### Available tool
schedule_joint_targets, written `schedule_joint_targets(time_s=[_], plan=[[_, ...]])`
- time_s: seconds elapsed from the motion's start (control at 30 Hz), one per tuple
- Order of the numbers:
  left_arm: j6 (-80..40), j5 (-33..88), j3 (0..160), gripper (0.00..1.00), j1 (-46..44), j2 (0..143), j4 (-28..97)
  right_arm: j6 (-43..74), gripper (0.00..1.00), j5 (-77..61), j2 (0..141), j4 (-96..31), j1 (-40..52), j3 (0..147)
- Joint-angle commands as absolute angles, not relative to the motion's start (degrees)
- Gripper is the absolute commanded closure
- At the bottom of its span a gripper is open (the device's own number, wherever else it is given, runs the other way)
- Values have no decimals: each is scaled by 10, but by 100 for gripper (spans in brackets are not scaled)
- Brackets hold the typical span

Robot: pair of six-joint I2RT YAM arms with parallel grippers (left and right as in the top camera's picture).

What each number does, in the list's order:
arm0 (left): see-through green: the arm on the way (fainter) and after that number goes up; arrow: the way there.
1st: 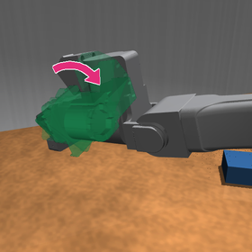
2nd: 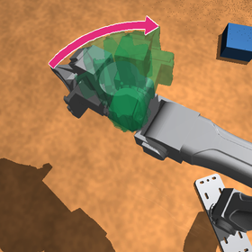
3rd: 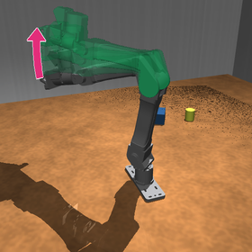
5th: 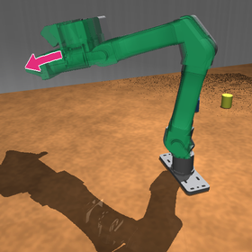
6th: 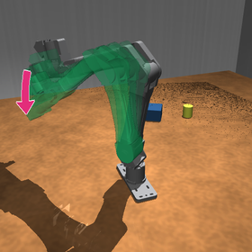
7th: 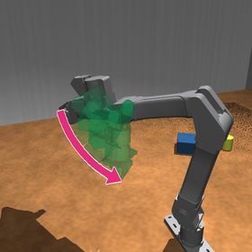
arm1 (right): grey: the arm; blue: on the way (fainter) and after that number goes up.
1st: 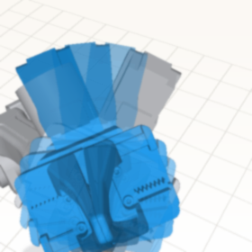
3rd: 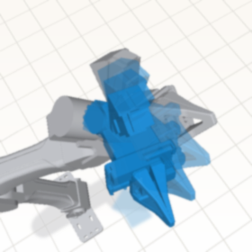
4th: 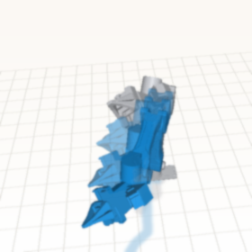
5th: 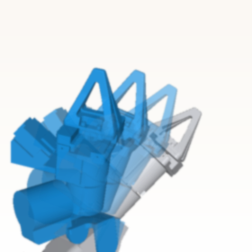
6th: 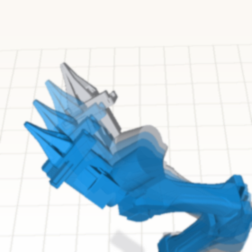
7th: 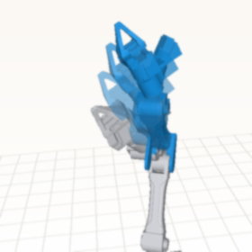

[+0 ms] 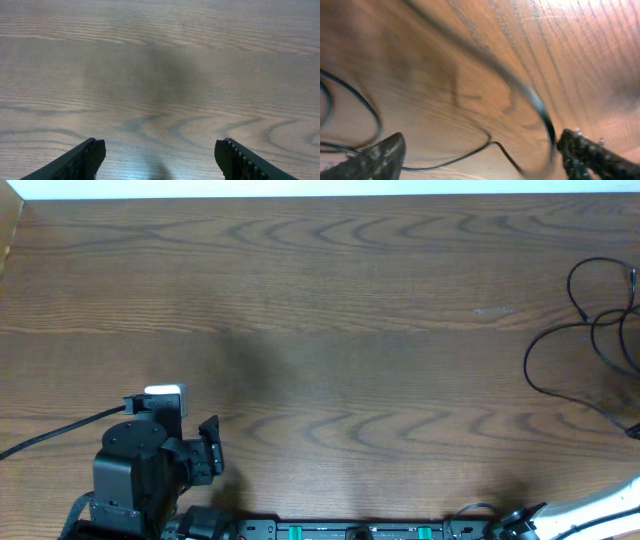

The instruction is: Untangle cables

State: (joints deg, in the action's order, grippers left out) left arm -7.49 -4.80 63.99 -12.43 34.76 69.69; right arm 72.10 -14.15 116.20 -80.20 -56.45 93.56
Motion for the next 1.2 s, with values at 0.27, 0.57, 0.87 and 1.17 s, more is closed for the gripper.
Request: schedule_joint_targets(time_s=[0.27, 0.57, 0.87, 1.17], plan=[[-74, -49, 640, 24, -122, 347, 699, 460, 20, -294, 1158, -846, -531, 940], [-74, -49, 640, 24, -122, 347, 699, 395, 94, -248, 1158, -844, -381, 940], [-74, -49, 640, 24, -122, 347, 699, 259, 73, -68, 1158, -792, -195, 940], [-74, -49, 640, 24, -122, 347, 700, 215, 20, 145, 1159, -745, -46, 940]])
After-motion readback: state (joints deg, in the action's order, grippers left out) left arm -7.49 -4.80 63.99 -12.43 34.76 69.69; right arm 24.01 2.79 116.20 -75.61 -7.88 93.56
